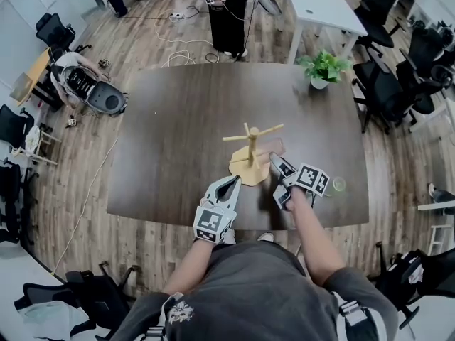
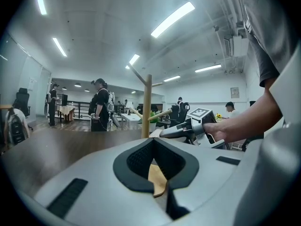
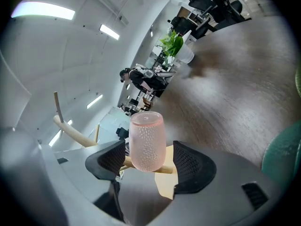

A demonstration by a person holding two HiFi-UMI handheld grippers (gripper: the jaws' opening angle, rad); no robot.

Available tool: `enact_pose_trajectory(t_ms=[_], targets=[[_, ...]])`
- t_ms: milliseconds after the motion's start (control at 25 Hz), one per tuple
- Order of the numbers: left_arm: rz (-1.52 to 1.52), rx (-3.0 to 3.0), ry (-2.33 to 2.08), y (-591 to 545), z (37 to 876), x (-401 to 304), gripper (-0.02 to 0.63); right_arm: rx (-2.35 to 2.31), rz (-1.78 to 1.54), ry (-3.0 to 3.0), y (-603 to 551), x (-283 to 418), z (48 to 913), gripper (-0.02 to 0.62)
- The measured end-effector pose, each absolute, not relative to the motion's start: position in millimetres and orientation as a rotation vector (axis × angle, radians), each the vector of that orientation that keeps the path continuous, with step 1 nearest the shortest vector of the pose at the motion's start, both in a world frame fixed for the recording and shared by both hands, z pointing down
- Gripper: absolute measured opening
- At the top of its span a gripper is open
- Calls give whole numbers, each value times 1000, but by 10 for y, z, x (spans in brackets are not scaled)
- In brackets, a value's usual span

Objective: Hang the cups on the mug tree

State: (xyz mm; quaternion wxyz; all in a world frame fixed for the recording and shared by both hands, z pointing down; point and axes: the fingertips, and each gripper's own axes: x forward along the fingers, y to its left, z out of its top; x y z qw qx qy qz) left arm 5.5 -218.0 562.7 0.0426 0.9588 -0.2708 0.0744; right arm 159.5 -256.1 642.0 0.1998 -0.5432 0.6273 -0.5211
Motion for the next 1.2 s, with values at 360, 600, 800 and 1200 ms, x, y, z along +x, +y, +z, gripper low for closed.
enact_pose_trajectory(t_ms=[360, 600, 800, 1200], targets=[[222, 2940, -795, -2144, 5621, 60, 5, -1684, -1314, 1872, -2325, 1513, 6170, 321], [203, 2960, -736, -2085, 5609, 120, 5, -1921, -1050, 1990, -2077, 1525, 5908, 311], [188, 2978, -702, -2027, 5542, 199, 5, -2030, -872, 2063, -1920, 1533, 5697, 178], [142, 3002, -647, -1948, 5415, 249, 5, -2225, -422, 2289, -1696, 1304, 5360, 25]])
